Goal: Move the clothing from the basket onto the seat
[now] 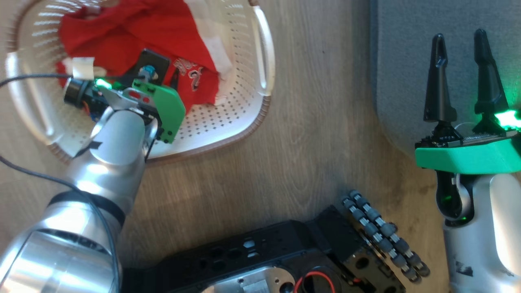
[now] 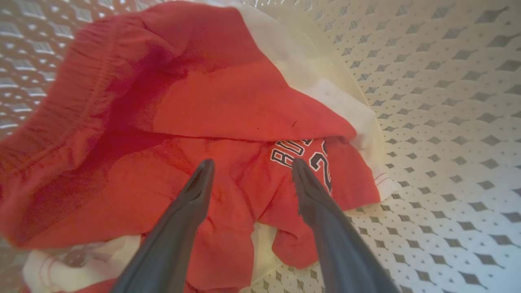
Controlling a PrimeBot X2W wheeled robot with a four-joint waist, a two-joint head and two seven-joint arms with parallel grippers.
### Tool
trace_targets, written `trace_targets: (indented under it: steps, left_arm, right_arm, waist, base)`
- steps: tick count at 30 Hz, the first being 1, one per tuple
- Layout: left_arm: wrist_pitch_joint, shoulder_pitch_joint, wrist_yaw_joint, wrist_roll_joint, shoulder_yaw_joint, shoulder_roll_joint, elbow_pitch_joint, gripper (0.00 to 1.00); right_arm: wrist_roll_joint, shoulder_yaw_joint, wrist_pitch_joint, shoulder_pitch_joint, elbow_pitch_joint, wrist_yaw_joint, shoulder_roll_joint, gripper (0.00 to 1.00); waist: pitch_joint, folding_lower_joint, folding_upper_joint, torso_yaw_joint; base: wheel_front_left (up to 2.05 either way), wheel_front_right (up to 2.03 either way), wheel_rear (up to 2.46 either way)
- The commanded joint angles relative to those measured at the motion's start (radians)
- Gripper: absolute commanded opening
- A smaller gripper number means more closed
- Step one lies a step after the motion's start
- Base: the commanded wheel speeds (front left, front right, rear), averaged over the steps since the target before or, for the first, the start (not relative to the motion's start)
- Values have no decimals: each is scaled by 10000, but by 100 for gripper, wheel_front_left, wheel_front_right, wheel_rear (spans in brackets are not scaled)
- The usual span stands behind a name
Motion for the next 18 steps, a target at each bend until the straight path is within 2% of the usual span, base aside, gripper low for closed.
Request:
trace_targets:
  steps: [1, 5, 9, 18]
  left_arm:
    - [120, 110, 60, -46, 103, 260, 17, 100]
    - [435, -44, 222, -72, 68, 353, 126, 100]
    - [509, -183, 677, -339, 351, 474, 161, 100]
    - [2128, -377, 879, -630, 444, 631, 200, 100]
  right_arm:
    - [353, 51, 114, 572, 469, 8, 11, 100]
    - [512, 194, 114, 763, 321, 8, 12, 100]
    - [607, 324, 114, 942, 105, 8, 13, 100]
    - [767, 647, 114, 1371, -662, 8, 13, 100]
  waist:
    - [263, 0, -1, -267]
    - [366, 0, -1, -378]
    - [430, 0, -1, -458]
    - [563, 0, -1, -574]
  base:
    - [0, 0, 0]
    - [0, 0, 0]
    - [0, 0, 0]
    - [0, 0, 0]
